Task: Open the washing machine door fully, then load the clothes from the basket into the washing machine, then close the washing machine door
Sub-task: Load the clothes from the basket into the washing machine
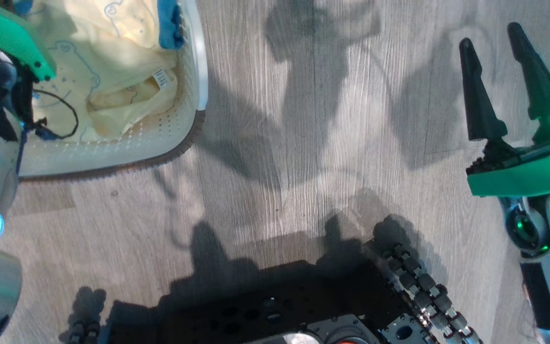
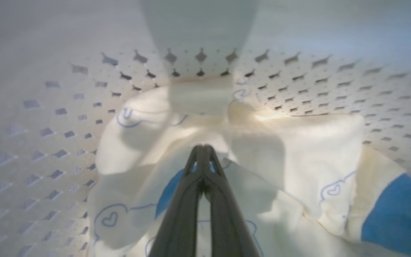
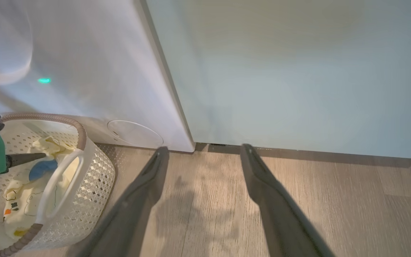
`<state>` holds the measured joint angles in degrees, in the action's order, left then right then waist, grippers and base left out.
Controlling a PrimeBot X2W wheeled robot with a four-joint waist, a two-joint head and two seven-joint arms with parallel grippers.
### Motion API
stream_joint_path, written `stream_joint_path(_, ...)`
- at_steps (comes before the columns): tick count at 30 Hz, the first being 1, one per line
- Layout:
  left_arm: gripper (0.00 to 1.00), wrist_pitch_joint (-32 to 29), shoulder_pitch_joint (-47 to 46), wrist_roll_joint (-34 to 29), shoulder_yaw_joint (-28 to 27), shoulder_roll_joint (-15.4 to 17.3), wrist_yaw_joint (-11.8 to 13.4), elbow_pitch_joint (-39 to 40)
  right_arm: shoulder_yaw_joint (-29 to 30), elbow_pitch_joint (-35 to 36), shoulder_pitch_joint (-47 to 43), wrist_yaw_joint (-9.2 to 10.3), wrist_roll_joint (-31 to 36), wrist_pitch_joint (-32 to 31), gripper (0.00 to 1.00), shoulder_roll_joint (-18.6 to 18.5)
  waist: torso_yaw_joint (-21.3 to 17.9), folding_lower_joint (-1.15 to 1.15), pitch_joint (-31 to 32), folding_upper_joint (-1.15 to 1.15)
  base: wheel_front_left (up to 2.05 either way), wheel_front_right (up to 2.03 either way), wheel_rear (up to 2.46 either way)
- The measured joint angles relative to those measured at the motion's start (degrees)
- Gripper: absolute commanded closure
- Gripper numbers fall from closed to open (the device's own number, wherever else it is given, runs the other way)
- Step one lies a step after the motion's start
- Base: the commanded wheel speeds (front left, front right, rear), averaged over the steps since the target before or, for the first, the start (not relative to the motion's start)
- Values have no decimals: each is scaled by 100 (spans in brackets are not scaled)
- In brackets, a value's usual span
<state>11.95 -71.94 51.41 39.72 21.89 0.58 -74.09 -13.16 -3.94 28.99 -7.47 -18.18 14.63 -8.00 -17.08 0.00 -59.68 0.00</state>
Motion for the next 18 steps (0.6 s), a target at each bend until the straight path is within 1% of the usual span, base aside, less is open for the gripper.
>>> stream_joint_path(3,100,67,146,0,46,-12,-93,3,-11,-68,24,0,-54,0,0,71,-3,0,132,0,0,0,0)
stream_joint_path(6,100,122,333,0,79,-42,-125,1,-8,-140,23,0,-55,0,0,93,23,0,301,0,0,0,0)
stream_joint_path(10,100,178,573,-43,116,-130,-283,0,-8,-229,15,0,-59,0,0,107,85,0,584,0,0,0,0)
stream_joint_path(11,71,198,632,-53,114,-153,-315,0,-9,-249,8,0,-78,0,0,111,100,0,663,0,0,0,0)
stream_joint_path(12,53,227,692,-53,113,-172,-356,0,-10,-268,-9,0,-101,0,0,116,113,-1,747,0,0,0,0)
stream_joint_path(13,18,227,753,-53,115,-187,-398,0,-10,-276,-29,0,-108,0,0,123,124,-1,830,0,0,0,0)
stream_joint_path(14,0,229,811,-53,123,-201,-417,1,-10,-287,-54,0,-109,0,0,125,135,-1,915,0,0,0,0)
stream_joint_path(18,0,243,1101,-151,212,-257,-514,2,-12,-363,-135,0,-152,0,0,131,163,-1,1259,0,0,0,0)
